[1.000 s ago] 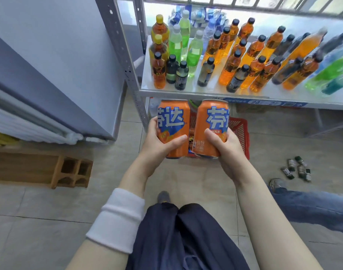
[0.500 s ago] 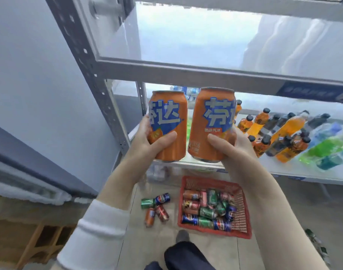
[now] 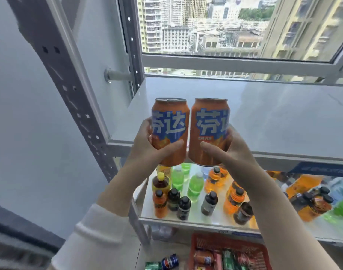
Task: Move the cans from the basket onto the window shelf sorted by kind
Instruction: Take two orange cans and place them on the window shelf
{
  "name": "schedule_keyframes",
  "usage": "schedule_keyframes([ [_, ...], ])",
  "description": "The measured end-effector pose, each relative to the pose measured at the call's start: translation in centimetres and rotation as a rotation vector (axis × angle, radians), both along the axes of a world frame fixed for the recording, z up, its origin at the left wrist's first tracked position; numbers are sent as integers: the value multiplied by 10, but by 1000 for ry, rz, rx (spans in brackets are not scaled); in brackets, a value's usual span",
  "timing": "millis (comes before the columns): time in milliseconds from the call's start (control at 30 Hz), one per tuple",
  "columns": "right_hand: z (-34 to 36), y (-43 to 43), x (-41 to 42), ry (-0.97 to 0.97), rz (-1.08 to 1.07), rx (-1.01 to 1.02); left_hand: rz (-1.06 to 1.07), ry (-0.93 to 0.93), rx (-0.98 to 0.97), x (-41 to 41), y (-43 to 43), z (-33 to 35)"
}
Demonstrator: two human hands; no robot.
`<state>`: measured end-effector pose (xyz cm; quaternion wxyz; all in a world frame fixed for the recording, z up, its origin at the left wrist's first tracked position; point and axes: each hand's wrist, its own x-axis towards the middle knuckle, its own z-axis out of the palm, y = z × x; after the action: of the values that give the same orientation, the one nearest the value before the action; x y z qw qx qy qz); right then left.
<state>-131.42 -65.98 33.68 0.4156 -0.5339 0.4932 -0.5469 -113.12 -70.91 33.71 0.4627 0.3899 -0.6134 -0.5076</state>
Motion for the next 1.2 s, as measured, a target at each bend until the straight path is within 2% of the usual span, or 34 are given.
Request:
schedule_keyframes([
  [300,21,-95,2,110,-225,-72,-35,-93,-129,-7,-103,17],
  [567,30,-168,-27,202,-175,-24,42,-66,-77,-41,-168,28],
  [933,15,-257,-48,157,-180,-1,92,-106,-6,-63,-249,15],
  [1200,-1,-278,-54,125,-178,30,56,-168,-1,-62,-273,11],
])
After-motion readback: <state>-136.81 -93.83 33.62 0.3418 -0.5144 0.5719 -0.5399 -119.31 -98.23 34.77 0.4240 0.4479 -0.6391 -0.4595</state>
